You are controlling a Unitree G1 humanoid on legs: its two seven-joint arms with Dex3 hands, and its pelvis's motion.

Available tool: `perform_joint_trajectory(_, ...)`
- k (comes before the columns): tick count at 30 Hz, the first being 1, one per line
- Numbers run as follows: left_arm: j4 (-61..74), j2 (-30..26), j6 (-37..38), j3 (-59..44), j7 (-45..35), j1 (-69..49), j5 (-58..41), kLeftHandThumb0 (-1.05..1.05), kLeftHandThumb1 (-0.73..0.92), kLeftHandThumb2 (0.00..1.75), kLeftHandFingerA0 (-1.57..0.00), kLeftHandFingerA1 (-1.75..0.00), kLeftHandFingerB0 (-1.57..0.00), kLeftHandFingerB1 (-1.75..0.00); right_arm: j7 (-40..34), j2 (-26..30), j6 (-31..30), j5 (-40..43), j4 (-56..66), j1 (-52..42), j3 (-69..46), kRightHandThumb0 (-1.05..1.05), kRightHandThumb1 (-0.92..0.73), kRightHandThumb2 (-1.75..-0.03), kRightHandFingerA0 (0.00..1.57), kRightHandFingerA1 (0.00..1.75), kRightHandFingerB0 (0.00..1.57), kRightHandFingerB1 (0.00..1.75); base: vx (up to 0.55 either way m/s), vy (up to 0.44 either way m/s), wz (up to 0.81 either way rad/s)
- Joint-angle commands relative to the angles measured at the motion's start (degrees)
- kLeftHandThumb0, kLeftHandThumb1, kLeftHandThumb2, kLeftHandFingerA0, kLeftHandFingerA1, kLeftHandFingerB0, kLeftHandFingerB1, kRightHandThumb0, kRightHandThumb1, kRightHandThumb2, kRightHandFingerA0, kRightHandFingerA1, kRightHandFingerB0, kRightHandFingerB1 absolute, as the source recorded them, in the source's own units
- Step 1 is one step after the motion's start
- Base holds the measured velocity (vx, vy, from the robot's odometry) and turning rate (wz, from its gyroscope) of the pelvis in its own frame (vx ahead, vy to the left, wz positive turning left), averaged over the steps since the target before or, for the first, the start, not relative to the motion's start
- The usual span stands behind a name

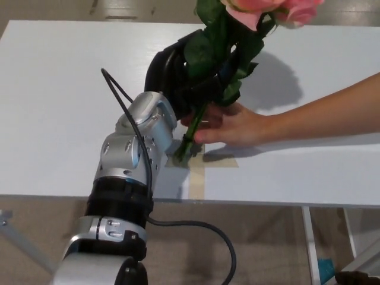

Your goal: Use the left hand to pick up the rose and passes it to a human.

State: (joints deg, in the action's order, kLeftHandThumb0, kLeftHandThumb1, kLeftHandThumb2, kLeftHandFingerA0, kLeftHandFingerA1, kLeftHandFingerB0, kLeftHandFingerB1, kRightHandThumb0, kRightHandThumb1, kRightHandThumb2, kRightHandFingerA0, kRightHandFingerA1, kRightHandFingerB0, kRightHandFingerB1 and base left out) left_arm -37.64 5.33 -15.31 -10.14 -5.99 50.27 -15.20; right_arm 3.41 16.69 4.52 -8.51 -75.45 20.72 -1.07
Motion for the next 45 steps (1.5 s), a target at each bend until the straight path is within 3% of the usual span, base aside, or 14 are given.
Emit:
perform_joint_trajectory(1, -1.45, 5.44, 2.08, 0.89, 0.92, 0.83, -0.97, -0.15, 0.79, 0.72, -1.1, -1.47, -0.84, -1.01, -0.38, -0.1, -0.11, -0.36, 0.15, -0.09, 0.24, -0.55, -0.79, -0.63, 0.61, 0.56, 0.5, 0.37, 0.0, 0.0, 0.0)
perform_joint_trajectory(10, -4.44, 7.39, 4.2, 2.59, 1.5, 2.04, -0.92, -0.13, 0.8, 0.74, -1.07, -1.48, -0.82, -1.03, -1.06, -0.26, 0.11, 0.21, 0.38, -0.04, -0.36, -0.55, -0.79, -0.63, 0.61, 0.57, 0.5, 0.37, 0.0, 0.0, 0.0)
perform_joint_trajectory(24, -4.39, 6.18, 5.09, 5.18, 0.96, -0.04, -1.13, -0.13, 0.78, 0.75, -1.04, -1.48, -0.84, -1.04, -2.21, -0.44, 0.28, -0.22, 0.39, -0.91, -0.09, -0.56, -0.79, -0.64, 0.61, 0.57, 0.5, 0.37, 0.0, 0.0, 0.0)
perform_joint_trajectory(45, 2.34, 6.13, 4.92, 11.77, 1.7, -14.31, -1.49, -0.15, 0.78, 0.73, -1.02, -1.49, -0.83, -1.01, -2.45, -0.72, 1.34, -0.7, -0.16, -8.59, 0.92, -0.56, -0.79, -0.63, 0.63, 0.59, 0.51, 0.38, 0.0, 0.0, 0.0)
